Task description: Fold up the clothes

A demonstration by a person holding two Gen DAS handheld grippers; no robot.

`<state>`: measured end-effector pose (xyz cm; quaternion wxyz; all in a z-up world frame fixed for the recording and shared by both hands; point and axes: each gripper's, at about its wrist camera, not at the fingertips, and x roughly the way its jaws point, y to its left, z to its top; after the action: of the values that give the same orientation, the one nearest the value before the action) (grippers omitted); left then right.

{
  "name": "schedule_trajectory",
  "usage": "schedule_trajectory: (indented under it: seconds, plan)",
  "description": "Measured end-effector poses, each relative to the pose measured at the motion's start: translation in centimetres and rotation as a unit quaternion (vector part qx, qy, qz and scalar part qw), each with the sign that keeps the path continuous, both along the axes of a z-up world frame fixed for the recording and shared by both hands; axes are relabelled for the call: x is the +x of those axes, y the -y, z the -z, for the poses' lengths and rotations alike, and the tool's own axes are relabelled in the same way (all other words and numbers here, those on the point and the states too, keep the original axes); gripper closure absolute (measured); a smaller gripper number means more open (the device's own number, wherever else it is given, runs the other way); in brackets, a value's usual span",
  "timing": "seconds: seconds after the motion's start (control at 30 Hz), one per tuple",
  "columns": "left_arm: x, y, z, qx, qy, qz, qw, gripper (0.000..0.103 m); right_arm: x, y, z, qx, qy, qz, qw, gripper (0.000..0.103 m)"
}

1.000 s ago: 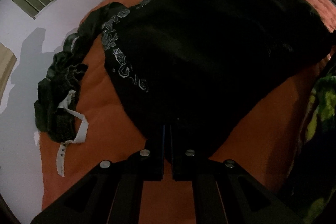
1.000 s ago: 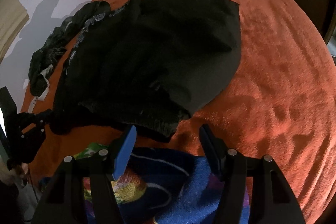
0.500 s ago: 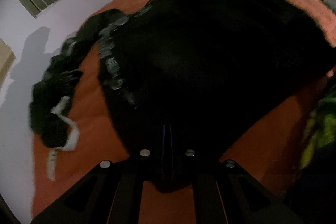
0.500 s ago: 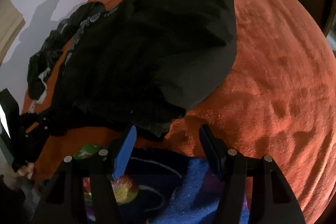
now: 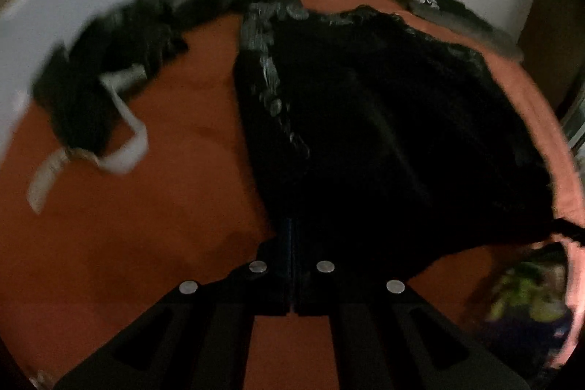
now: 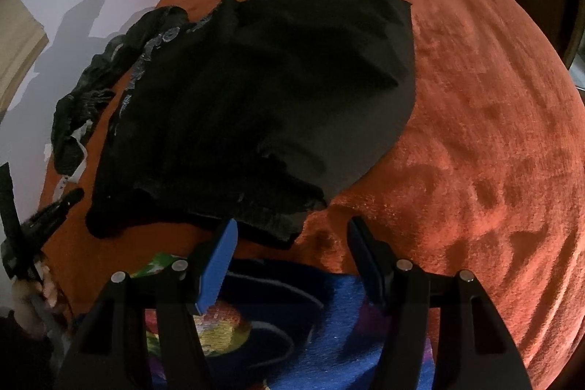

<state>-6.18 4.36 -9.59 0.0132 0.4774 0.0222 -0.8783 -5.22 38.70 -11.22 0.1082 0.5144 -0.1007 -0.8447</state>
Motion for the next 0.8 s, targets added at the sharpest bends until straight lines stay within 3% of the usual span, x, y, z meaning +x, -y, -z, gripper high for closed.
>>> schedule_trajectory:
  seconds: [0.1,0.23,0.27,0.33,0.47,0.57,0.8]
  plan:
    - [0.1,-1.2,-0.3,-0.009,0.012,0.047,0.9988,0.101,0.0,0.0,-0.1,0.0,-0.003,-0.004,1.0,0.041]
    - [0.3,-2.7,-0.6,-0.021,0.028,0.109,0.9934,0.086,0.0,-0.1,-0.1,-0.001,-0.005,-0.007,1.0,0.041]
    - [0.4,-3.2,-0.4,-0.04,0.028,0.12,0.9916,0.079,0.0,-0.2,-0.1,-0.003,-0.004,-0.006,1.0,0.041]
    - [0.6,-4.1,0.1,-0.079,0.026,0.135,0.9873,0.074,0.0,-0.3,0.0,-0.007,-0.002,-0.005,1.0,0.041]
    - [0.5,-5.4,1.2,-0.157,0.022,0.151,0.9757,0.073,0.0,-0.4,0.1,-0.015,0.0,-0.003,1.0,0.041]
    - [0.5,-6.3,2.3,-0.21,0.028,0.173,0.9617,0.073,0.0,-0.5,0.1,-0.017,0.0,-0.006,1.0,0.041]
    - [1.2,-5.9,1.6,-0.183,0.049,0.187,0.9639,0.072,-0.1,-0.7,0.3,-0.026,0.005,0.001,1.0,0.041]
